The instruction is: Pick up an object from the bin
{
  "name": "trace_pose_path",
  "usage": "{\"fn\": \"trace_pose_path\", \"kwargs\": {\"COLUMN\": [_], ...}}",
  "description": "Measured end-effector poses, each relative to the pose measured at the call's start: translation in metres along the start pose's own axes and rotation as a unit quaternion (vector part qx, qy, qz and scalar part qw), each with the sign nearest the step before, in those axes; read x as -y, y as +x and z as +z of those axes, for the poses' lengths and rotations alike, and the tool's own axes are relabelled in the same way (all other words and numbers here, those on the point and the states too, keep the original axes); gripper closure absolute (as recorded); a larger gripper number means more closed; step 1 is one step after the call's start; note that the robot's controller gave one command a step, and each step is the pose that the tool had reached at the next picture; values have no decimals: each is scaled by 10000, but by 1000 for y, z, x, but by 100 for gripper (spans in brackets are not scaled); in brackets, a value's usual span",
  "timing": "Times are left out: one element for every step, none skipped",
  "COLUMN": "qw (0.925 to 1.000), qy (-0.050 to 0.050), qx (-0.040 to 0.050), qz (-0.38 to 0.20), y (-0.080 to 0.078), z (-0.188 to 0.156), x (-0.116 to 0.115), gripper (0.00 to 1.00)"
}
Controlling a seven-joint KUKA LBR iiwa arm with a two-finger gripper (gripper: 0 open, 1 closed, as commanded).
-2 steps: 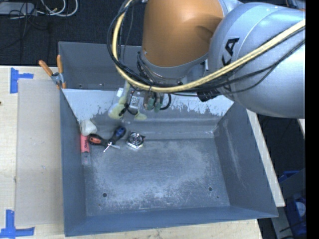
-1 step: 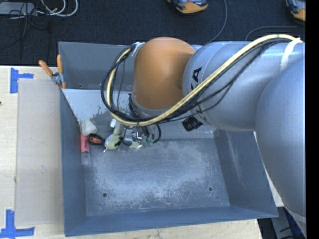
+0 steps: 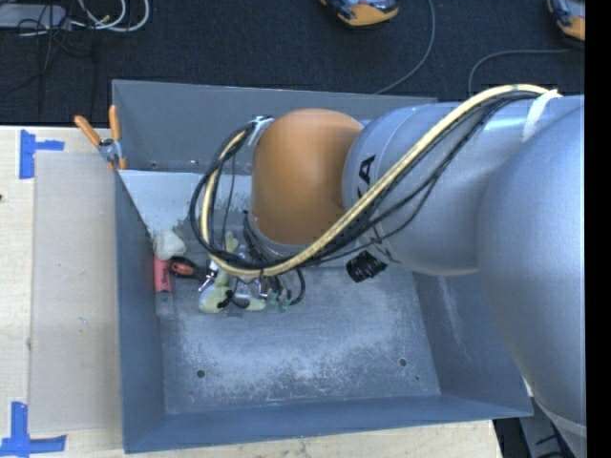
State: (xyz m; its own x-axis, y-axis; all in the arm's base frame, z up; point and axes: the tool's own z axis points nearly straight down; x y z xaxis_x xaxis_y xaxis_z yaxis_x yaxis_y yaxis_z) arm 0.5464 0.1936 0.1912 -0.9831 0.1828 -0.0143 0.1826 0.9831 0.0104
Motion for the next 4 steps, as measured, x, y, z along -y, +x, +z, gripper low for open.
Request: {"fn": "trace_pose_path", "kwargs": {"qw": [9951,9690,9971,9992], "qy": [6,15,26,24], "qx": [-10,-9,-23,-7], "qz": [-987,-2472,-755,-404], "y": [-50,-79,-52,-48], "z": [52,68,80,32], "x": [-5,40,106,114], "gripper": [100,100,100,100]}}
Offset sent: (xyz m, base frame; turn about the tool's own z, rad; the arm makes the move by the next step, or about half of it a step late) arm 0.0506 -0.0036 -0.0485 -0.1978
